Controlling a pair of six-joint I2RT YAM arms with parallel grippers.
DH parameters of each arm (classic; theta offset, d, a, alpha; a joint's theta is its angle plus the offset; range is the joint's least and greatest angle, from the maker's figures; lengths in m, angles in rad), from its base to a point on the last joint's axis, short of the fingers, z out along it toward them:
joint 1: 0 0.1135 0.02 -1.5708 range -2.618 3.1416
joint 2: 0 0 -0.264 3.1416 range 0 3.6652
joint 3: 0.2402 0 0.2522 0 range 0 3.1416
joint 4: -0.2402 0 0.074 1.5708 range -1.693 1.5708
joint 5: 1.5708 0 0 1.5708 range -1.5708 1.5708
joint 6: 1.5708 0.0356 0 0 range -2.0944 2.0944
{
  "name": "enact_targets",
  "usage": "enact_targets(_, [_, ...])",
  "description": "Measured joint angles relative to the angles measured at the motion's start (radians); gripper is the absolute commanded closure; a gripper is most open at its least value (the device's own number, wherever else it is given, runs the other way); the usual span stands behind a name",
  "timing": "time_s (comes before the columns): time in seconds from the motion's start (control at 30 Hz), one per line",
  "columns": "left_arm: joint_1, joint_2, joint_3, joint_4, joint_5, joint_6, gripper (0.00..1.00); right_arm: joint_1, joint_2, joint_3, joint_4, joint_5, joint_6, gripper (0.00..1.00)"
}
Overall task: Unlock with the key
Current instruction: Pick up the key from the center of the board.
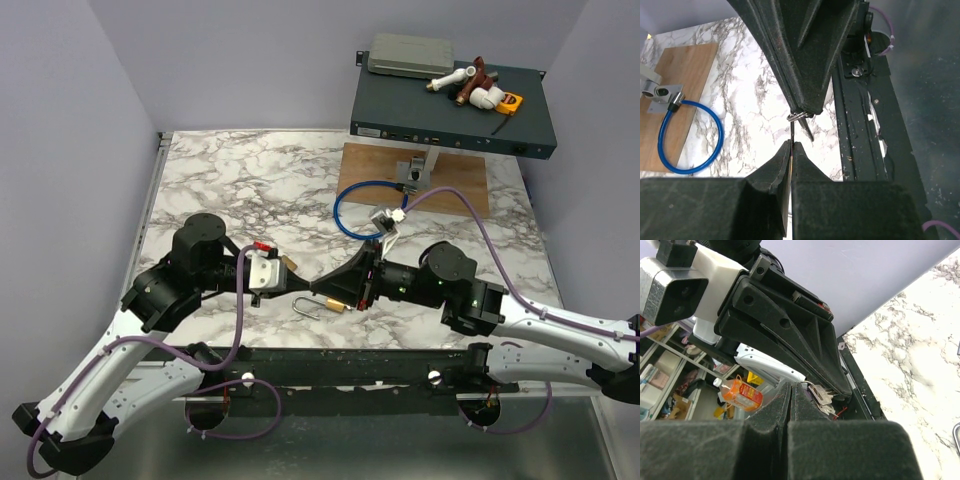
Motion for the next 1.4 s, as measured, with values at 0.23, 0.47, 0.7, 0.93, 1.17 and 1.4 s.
enact_targets(0.23, [-0.023,-0.010,0.021,-0.050,-0.050,0.133,1.00,0.000,0.002,0.010,-0.031,-0.003,0.002,0.77])
enact_targets(0.47, [-0.052,-0.085,-0.002,-0.004,-0.156,0.269,1.00,0.000,0.002,0.042,-0.060,-0.003,0.007,0.68])
enact_targets(0.7, [-0.060,-0.135,-0.078,0.109,-0.250,0.434,1.00,0.000,0.000,0.092,-0.107,-0.002,0.003,0.56])
enact_targets(0.93, [-0.065,-0.235,-0.220,0.193,-0.281,0.842,1.00,0.000,-0.039,0.155,-0.199,0.059,-0.008,0.50])
enact_targets(1.17, [-0.065,-0.313,-0.424,0.319,-0.261,1.408,1.00,-0.001,0.039,0.227,-0.310,0.155,-0.013,0.48])
enact_targets(1.4, [-0.065,-0.327,-0.486,0.437,-0.216,1.600,1.00,-0.040,0.061,0.210,-0.339,0.109,-0.014,0.48])
